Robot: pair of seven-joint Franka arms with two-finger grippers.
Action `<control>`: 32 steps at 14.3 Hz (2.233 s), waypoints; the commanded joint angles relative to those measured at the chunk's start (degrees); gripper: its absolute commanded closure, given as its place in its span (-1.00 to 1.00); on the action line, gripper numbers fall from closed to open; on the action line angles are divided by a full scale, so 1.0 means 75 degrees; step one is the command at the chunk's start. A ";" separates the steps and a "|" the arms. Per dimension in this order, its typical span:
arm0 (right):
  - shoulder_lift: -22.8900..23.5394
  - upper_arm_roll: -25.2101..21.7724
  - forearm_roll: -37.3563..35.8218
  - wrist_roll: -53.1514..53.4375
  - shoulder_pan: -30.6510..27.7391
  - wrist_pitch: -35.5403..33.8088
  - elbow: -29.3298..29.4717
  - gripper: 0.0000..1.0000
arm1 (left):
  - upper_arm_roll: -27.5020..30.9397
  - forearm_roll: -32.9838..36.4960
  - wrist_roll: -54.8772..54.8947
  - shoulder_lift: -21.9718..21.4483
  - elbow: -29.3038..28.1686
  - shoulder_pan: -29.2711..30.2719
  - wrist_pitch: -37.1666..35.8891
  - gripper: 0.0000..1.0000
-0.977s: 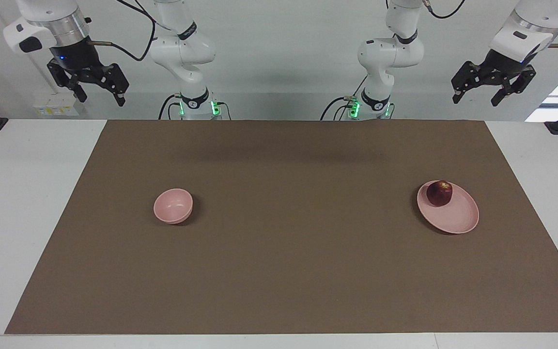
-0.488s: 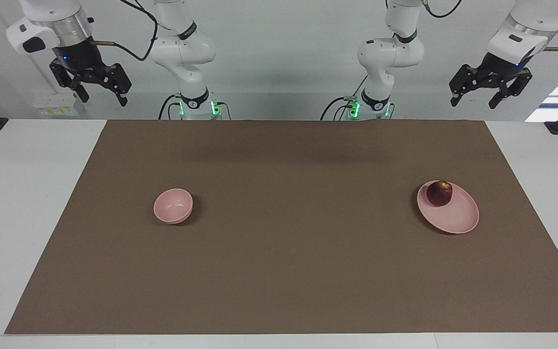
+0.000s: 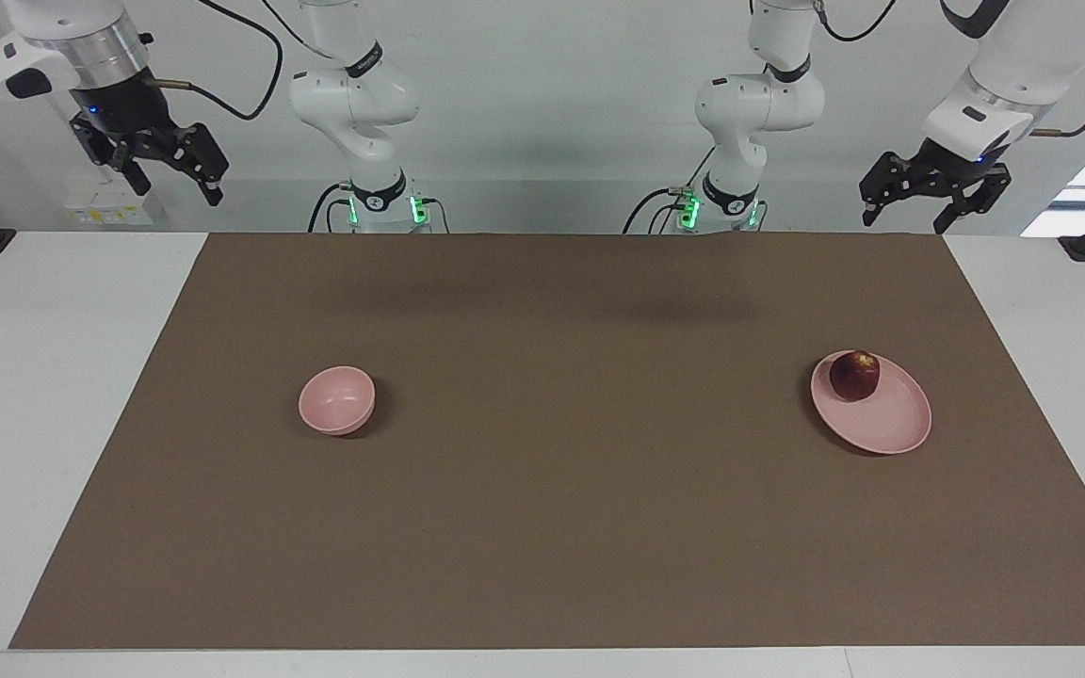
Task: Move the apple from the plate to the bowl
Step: 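Reach the left gripper down to the red apple on the plate and grasp it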
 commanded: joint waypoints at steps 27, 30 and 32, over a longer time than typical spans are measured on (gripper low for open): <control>-0.0144 0.0403 0.0034 -0.0253 0.0331 0.0660 -0.0549 -1.00 | 0.0027 0.0102 0.0151 0.1361 -0.4300 0.0827 0.7016 -0.52; -0.0144 0.0403 0.0034 -0.0323 0.0308 0.0649 -0.0549 -1.00 | 0.0027 0.0102 0.0127 0.1361 -0.4265 0.0828 0.6899 0.34; -0.0144 0.0403 0.0034 -0.0323 0.0296 0.0649 -0.0584 -1.00 | 0.0027 0.0102 0.0081 0.1279 -0.4183 0.0827 0.6770 0.88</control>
